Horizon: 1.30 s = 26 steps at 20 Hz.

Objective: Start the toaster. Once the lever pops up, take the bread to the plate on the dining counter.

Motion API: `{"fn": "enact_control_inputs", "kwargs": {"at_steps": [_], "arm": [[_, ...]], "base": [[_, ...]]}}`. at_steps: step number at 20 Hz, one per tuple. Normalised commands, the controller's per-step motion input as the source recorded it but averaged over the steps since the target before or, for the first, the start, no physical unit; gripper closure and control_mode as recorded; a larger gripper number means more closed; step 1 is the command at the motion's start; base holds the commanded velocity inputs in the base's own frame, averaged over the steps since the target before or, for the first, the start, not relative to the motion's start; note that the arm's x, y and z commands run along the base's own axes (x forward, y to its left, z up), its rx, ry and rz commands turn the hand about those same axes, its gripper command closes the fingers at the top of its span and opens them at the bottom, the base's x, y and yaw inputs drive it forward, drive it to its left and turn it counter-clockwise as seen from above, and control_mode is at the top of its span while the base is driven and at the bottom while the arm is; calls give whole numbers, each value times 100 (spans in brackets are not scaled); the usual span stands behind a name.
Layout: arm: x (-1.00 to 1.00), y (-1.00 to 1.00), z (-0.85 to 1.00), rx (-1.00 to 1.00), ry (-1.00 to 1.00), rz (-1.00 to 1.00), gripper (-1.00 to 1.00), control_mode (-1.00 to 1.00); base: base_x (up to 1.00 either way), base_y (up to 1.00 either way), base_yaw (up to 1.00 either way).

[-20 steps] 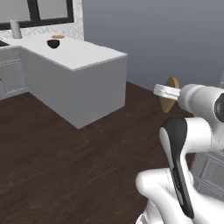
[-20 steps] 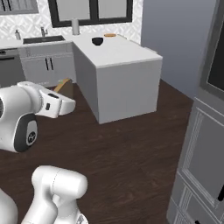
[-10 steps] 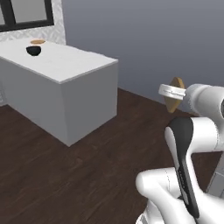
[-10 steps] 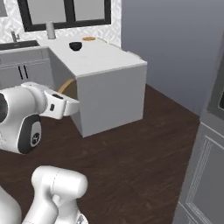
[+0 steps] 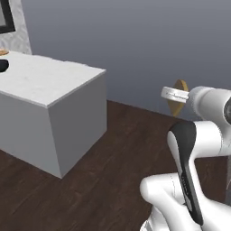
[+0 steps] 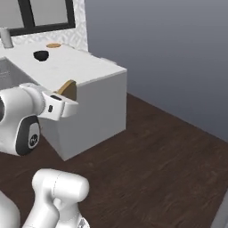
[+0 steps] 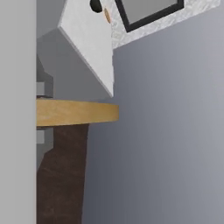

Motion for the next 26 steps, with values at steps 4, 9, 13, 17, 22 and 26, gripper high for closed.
{"fn": "enact_control_inputs", "kwargs": {"at_steps": [4, 9, 13, 17, 22, 26], "arm": [[0, 0, 0, 0, 0, 0, 100, 100], [0, 0, 0, 0, 0, 0, 100, 100], [0, 0, 0, 0, 0, 0, 100, 100], [0, 0, 0, 0, 0, 0, 100, 100], [0, 0, 0, 0, 0, 0, 100, 100], [0, 0, 0, 0, 0, 0, 100, 100]], "base": [[100, 10, -33], [100, 6, -14], [100, 0, -9], [100, 0, -24], [100, 0, -15], [100, 0, -7]]}}
